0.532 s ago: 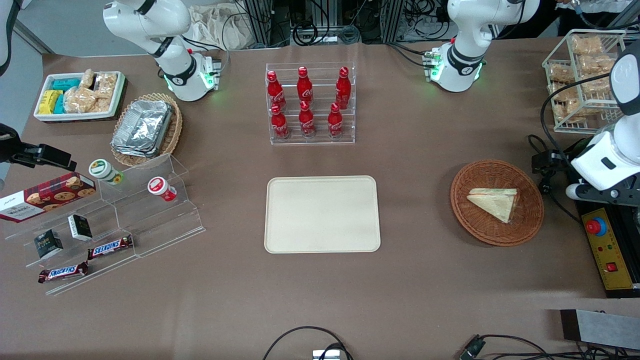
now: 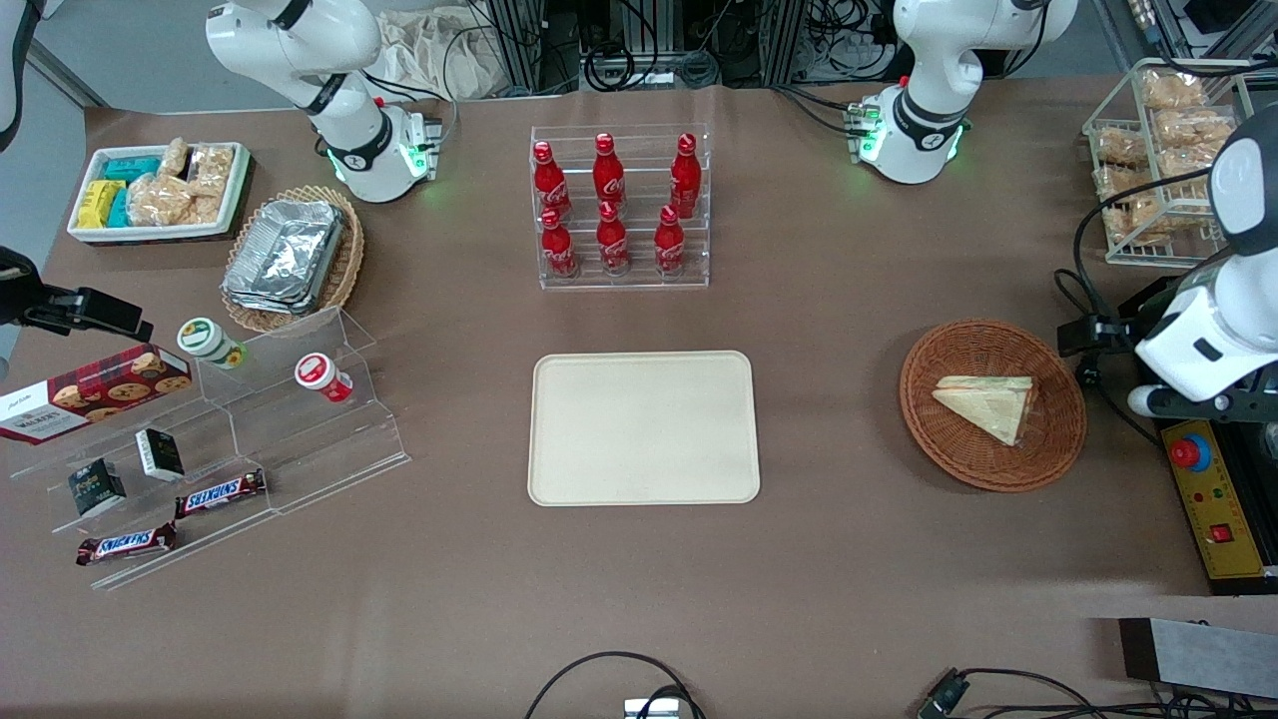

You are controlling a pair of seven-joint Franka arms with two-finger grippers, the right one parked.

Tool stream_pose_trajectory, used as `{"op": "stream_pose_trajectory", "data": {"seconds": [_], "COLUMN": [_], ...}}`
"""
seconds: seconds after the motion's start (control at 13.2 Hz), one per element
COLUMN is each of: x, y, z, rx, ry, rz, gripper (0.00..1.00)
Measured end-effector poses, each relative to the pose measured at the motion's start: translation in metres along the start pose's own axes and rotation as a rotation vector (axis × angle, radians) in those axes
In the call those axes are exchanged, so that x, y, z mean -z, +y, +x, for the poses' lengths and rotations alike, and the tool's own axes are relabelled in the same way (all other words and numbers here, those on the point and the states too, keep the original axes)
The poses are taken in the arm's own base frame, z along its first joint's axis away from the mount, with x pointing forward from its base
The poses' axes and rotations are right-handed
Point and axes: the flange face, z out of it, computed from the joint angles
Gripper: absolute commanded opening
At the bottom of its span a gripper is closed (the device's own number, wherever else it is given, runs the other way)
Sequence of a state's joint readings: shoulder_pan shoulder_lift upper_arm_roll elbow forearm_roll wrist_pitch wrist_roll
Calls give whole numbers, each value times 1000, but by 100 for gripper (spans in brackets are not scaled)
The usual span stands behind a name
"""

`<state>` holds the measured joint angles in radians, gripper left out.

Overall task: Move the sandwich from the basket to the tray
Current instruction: 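Move the left gripper down over the wrapped sandwich in the wicker basket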

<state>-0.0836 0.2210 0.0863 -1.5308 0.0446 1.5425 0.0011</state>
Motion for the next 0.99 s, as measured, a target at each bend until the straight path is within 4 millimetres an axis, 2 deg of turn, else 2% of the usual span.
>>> {"op": "stream_pose_trajectory", "data": {"seconds": [0.15,0.3,0.46,0.68,0.99], "x": [-14,-37,-75,-135,-187], "y": [-10,-21,-22,-15,-11], "z": [10,18,25,24,15], "rx": [145,213,343,575,754], "ry": [3,31,70,73,75], "rz": [-10,-20,-31,-42,-52], "gripper": [100,100,100,100,100]}}
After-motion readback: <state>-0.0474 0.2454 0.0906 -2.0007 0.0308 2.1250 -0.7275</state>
